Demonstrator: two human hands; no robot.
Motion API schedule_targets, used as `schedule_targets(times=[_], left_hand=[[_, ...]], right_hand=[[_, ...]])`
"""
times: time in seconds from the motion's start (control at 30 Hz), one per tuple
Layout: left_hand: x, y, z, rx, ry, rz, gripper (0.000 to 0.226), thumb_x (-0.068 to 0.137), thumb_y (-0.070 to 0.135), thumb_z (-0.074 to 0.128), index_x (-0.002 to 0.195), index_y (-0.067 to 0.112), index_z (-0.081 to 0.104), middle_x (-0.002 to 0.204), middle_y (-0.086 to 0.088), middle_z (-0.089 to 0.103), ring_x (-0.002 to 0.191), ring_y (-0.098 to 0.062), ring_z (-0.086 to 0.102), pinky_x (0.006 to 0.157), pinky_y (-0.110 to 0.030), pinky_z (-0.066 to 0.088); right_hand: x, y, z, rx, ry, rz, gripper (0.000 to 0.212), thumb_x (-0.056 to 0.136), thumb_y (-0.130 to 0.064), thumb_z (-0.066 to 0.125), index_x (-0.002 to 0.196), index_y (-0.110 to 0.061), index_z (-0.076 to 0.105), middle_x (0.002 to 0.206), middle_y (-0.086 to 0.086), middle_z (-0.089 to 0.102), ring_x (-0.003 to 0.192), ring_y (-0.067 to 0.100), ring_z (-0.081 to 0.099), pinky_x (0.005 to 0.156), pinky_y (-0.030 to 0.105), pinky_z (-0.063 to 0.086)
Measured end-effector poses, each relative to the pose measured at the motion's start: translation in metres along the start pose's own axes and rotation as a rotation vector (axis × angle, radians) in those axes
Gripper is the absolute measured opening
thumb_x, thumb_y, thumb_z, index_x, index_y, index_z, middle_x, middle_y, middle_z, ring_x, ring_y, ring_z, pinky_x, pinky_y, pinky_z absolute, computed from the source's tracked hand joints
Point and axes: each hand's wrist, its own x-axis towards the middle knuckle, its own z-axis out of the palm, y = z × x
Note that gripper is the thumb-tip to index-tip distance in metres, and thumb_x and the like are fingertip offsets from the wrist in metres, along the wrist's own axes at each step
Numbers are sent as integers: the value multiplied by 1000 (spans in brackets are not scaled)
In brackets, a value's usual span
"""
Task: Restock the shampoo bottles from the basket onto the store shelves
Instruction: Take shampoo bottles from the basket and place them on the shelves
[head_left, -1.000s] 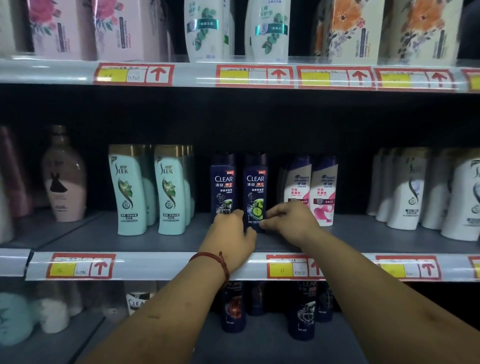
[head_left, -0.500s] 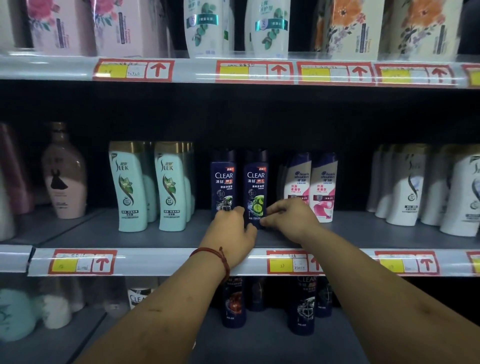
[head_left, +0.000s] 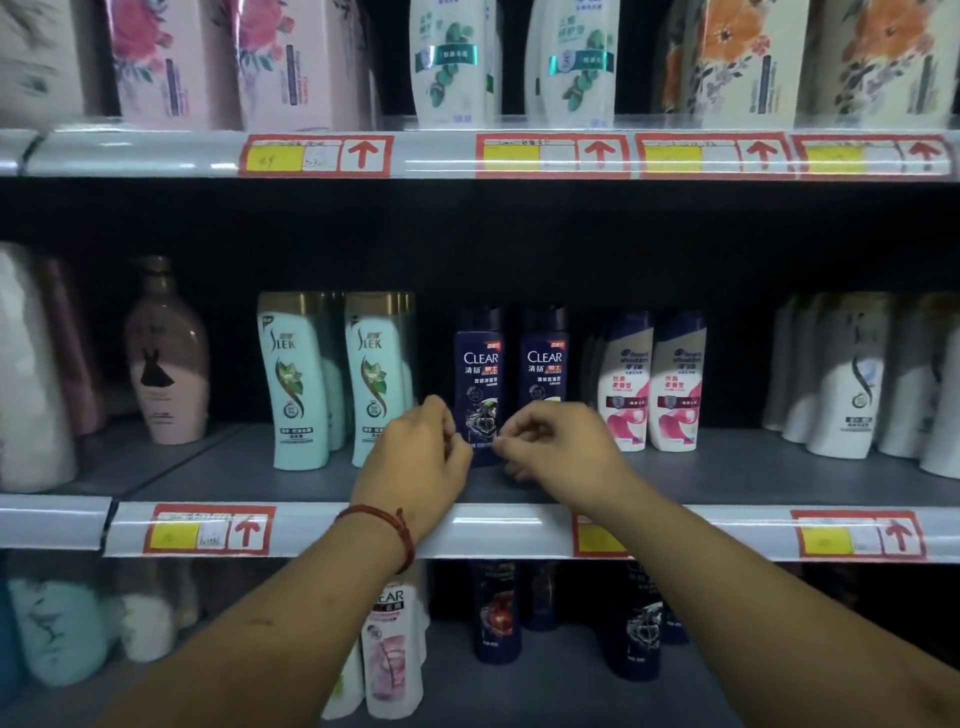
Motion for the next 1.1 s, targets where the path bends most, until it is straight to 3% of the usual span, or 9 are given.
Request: schedule_targets(times=[0.1, 0.17, 0.23, 0.5, 0.67, 0.83, 1.1], left_hand=[[-2, -3, 6, -52, 32, -94, 14, 88, 29, 60, 97, 18, 56, 85, 1, 64, 77, -21, 63, 73, -39, 56], [-1, -3, 7, -69, -13, -122, 26, 90, 32, 58, 112, 17, 59, 93, -1, 68, 85, -23, 66, 77, -41, 58], [-1, -3, 7, -79, -41, -124, 32, 91, 31, 57, 119, 16, 60, 97, -2, 70, 89, -23, 67, 80, -41, 58], [-4, -3, 5, 6, -55, -93, 23, 94, 30, 49, 96, 15, 66, 80, -7, 67, 75, -28, 63, 66, -42, 56], [-5, -4, 4, 31, -85, -64, 23, 96, 30, 45, 84, 15, 60, 71, -7, 59, 69, -30, 57, 58, -37, 51], [-6, -2, 0, 37, -108, -60, 33, 99, 32, 43, 115, 13, 65, 95, -12, 69, 85, -31, 64, 71, -42, 56], [-6, -1, -2, 63, -145, -66, 32, 99, 29, 42, 117, 16, 64, 104, -13, 69, 94, -34, 62, 76, -41, 54]], right_hand=[[4, -1, 10, -56, -18, 26, 7, 84, -17, 76, 90, -17, 72, 74, 2, 75, 69, 18, 75, 76, 39, 63], [5, -2, 10, 10, -5, 99, 14, 87, -11, 74, 100, -7, 71, 77, 8, 76, 66, 20, 76, 76, 39, 63], [5, -2, 9, 45, 25, 134, 10, 88, -5, 70, 97, -1, 71, 75, 15, 75, 63, 23, 75, 74, 42, 64], [11, 2, 13, 148, -62, 200, 49, 87, -2, 72, 133, 5, 55, 96, 21, 74, 75, 29, 76, 77, 41, 63], [12, 4, 13, 182, -65, 202, 51, 87, -2, 73, 134, 5, 54, 89, 19, 75, 77, 29, 76, 79, 43, 62], [10, 4, 15, 169, -20, 192, 46, 88, -2, 70, 131, 4, 56, 88, 17, 75, 73, 27, 77, 79, 45, 63], [9, 4, 14, 162, -13, 209, 43, 88, -2, 69, 129, 3, 58, 80, 15, 76, 72, 26, 77, 80, 44, 63]])
